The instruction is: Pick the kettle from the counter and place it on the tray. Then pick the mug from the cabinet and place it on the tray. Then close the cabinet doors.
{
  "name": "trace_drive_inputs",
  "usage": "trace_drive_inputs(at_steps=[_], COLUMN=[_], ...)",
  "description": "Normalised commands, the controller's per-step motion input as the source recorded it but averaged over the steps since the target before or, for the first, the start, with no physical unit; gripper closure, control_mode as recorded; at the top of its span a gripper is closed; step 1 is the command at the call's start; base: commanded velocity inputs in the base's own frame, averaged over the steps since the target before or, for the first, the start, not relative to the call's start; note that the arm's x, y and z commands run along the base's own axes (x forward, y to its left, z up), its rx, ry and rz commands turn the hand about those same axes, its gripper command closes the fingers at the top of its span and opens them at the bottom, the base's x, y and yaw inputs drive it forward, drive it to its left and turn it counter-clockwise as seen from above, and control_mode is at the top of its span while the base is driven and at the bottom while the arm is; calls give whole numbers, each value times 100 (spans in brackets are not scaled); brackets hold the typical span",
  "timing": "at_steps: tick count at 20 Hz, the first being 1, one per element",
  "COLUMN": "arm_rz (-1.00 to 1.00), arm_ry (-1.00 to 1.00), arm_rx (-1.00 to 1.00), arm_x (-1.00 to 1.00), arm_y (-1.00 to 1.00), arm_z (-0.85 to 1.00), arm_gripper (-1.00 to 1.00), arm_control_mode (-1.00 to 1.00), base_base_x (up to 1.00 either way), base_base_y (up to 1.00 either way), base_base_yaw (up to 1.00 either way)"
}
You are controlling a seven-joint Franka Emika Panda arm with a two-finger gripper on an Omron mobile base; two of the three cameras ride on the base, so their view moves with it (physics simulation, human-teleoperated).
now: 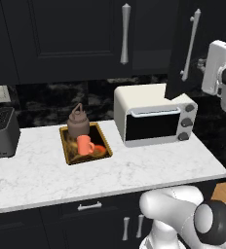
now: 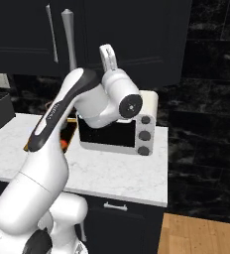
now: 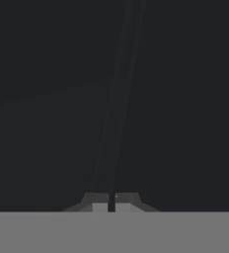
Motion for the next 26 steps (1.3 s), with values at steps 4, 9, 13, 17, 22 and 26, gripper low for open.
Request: trace_drive_inputs(at_steps=[4,9,13,17,22,26], arm_rz=[0,-1,-3,-2,-2,-2], arm_ry=[23,2,0,4,4,2], arm_rx=[0,0,0,0,0,0], arm_x=[73,49,47,53,55,55], arm_y=[21,30,36,30,30,31], arm_z=[0,-20,-22,-12,-15,-21], arm_gripper=[100,100,100,100,100,100], arm_control_mode=[-100,-100,-100,-100,-100,-100], base_base_x=[0,0,0,0,0,0], base_base_y=[0,0,0,0,0,0], base_base_yaw=[0,0,0,0,0,0])
